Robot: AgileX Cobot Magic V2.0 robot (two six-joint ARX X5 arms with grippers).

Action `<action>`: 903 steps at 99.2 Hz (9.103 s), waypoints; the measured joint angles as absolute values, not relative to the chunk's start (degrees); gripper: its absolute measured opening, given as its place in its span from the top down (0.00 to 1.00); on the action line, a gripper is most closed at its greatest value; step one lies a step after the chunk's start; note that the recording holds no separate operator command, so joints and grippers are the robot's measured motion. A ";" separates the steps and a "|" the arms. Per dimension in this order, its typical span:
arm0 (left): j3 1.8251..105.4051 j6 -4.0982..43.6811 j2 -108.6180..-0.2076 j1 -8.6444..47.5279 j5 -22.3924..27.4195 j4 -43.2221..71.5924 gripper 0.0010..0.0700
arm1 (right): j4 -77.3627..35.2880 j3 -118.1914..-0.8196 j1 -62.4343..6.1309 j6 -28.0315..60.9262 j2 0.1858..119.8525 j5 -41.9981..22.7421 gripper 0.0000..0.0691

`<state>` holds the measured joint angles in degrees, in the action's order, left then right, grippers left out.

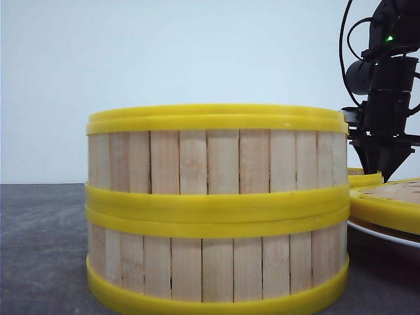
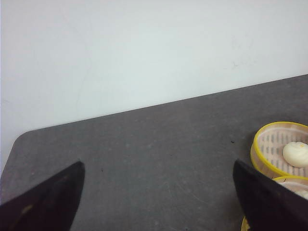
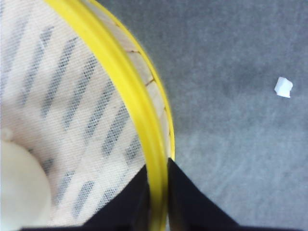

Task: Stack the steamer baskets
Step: 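Move the right gripper down onto the rim of another bun-filled basket, then lift the gripped basket and carry it over the two-basket stack, then lower the basket onto the stack and open the right gripper, then grasp the woven bamboo lid's center hub with the right gripper, then lift the lid and lower it onto the top of the stack, then release the lid and withdraw the right gripper upward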

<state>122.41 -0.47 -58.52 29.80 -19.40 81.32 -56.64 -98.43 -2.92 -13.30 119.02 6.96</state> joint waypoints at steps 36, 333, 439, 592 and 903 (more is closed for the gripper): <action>122.41 -0.49 -58.52 29.80 -19.38 81.32 0.16 | -61.32 -112.97 -2.11 -13.26 120.07 9.02 0.96; 122.41 1.56 -57.23 29.80 -13.56 81.32 0.16 | -76.49 -97.56 -31.68 -6.44 98.70 10.52 0.39; 122.41 1.48 -57.32 29.80 -13.56 81.12 0.16 | -66.08 -60.23 -10.87 -3.20 75.40 0.27 0.42; 122.41 1.48 -57.41 29.80 -13.56 81.08 0.16 | -72.47 -90.67 -14.63 -5.34 75.68 -0.10 0.93; 109.58 2.22 -46.26 29.82 -29.93 68.84 0.92 | -63.72 -112.88 -54.00 0.71 71.94 -28.42 0.98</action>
